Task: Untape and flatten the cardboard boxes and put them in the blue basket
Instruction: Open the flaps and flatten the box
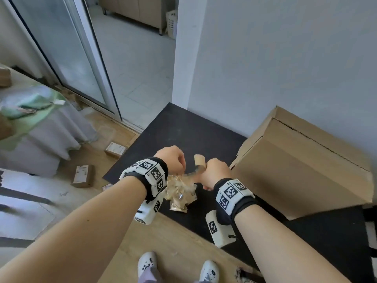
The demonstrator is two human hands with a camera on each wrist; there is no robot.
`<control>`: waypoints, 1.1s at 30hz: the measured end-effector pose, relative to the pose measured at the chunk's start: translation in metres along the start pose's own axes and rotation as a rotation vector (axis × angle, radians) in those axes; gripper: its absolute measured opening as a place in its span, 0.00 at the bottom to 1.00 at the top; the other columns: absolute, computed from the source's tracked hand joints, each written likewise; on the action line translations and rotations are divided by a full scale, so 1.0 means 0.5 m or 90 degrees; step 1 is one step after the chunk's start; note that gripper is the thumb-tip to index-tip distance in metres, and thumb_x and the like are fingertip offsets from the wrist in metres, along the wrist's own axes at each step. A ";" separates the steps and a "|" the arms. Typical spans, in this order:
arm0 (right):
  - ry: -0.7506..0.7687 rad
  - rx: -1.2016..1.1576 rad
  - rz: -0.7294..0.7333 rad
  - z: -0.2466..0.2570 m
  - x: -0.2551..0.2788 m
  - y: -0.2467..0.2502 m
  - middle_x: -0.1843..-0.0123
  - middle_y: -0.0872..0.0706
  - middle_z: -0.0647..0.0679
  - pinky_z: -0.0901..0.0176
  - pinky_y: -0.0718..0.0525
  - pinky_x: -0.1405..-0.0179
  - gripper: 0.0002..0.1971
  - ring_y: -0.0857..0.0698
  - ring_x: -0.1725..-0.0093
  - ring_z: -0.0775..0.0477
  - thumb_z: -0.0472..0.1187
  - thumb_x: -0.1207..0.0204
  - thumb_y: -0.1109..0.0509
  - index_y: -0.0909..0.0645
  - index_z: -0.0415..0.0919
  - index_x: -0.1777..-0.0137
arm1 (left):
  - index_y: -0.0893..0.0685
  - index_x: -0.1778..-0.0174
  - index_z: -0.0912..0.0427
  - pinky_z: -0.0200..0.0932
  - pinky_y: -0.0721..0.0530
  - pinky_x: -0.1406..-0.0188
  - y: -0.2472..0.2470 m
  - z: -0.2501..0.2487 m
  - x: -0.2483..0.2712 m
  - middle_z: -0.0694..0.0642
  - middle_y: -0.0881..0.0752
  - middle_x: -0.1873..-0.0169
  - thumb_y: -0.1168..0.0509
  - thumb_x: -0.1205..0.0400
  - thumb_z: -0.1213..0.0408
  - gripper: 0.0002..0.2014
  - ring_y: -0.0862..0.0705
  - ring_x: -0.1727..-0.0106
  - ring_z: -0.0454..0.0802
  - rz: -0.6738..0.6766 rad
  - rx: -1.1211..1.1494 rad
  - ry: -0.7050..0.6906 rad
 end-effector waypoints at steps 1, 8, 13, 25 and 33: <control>-0.007 0.038 0.020 -0.005 -0.003 -0.020 0.58 0.12 0.44 0.48 0.12 0.51 0.18 0.11 0.58 0.43 0.57 0.29 0.32 0.19 0.41 0.53 | 0.15 0.68 0.50 0.40 0.16 0.60 -0.009 0.015 -0.004 0.50 0.12 0.62 0.31 0.27 0.68 0.07 0.13 0.57 0.48 0.012 -0.038 0.013; -0.040 0.014 0.083 -0.027 -0.023 -0.065 0.53 0.14 0.45 0.49 0.13 0.49 0.19 0.13 0.54 0.44 0.56 0.33 0.25 0.24 0.44 0.53 | 0.12 0.61 0.52 0.38 0.19 0.63 -0.045 0.073 -0.029 0.48 0.12 0.58 0.26 0.29 0.62 0.04 0.15 0.57 0.47 0.041 -0.108 0.038; -0.035 -0.144 0.004 -0.025 -0.045 -0.013 0.36 0.20 0.47 0.48 0.17 0.39 0.29 0.18 0.40 0.44 0.55 0.31 0.24 0.28 0.47 0.32 | 0.15 0.44 0.47 0.44 0.16 0.51 -0.044 0.071 -0.047 0.47 0.27 0.37 0.26 0.29 0.55 0.17 0.19 0.45 0.52 0.035 -0.166 0.023; 0.125 -0.247 -0.193 0.014 -0.024 0.195 0.54 0.13 0.53 0.47 0.13 0.45 0.04 0.13 0.48 0.48 0.41 0.25 0.31 0.14 0.48 0.55 | 0.21 0.32 0.48 0.52 0.28 0.36 0.075 -0.071 -0.049 0.53 0.21 0.35 0.42 0.24 0.33 0.30 0.30 0.29 0.54 -0.148 -0.214 -0.029; 0.165 -0.373 -0.328 -0.058 0.097 0.406 0.66 0.13 0.48 0.66 0.19 0.78 0.06 0.17 0.75 0.55 0.32 0.26 0.33 0.14 0.40 0.60 | 0.20 0.35 0.54 0.48 0.21 0.37 0.117 -0.338 -0.034 0.53 0.20 0.36 0.35 0.21 0.47 0.22 0.20 0.37 0.52 -0.213 0.085 -0.180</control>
Point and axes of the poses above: each hand's wrist, its own x-axis away from the middle knuckle, its own y-axis out of the back of the hand, z = x × y, the point moved 5 cm from there along -x, towards the middle knuckle
